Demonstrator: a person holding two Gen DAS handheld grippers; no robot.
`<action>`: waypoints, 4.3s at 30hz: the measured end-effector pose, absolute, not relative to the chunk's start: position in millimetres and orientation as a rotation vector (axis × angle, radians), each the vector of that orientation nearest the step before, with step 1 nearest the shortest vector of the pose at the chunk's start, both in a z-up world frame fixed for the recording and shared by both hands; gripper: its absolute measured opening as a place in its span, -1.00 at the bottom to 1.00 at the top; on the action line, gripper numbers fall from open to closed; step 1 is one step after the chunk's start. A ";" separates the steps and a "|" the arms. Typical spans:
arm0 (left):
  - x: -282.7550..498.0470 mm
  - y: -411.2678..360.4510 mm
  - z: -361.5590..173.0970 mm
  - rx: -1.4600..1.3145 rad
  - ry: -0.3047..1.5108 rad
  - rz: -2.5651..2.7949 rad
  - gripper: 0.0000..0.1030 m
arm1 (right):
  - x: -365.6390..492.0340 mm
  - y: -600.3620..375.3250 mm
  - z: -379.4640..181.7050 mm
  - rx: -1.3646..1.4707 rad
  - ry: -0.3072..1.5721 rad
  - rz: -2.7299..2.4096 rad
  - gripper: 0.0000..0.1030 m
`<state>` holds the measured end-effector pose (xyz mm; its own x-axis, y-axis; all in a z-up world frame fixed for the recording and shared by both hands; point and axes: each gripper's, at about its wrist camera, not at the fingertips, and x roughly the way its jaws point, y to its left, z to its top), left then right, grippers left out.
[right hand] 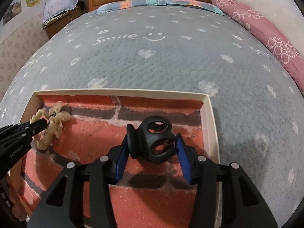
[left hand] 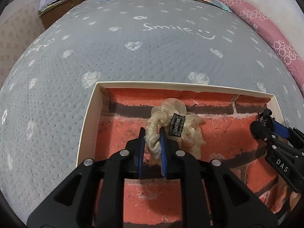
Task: Organize jewelry
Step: 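Carry both items into the brick-lined tray and open both tools, then move both tools back toward the remaining jewelry on the blanket, then grasp the black scrunchie with the left tool while the right tool grasps the wooden bead bracelet, then carry both items into the tray and open both tools to release them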
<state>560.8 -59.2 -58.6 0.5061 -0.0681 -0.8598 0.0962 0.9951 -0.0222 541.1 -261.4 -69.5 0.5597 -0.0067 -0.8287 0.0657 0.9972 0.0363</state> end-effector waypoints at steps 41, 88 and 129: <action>249.6 45.4 7.8 0.045 0.688 -0.087 0.90 | 241.0 -266.2 -16.6 -0.008 0.668 -0.054 0.77; 220.6 81.5 -38.4 -0.085 0.796 -0.047 0.88 | 199.5 -334.5 -74.8 0.041 0.786 -0.239 0.15; 268.1 49.4 -29.2 0.009 0.838 -0.107 -0.79 | 227.2 -330.3 -56.6 0.067 0.731 -0.144 -0.61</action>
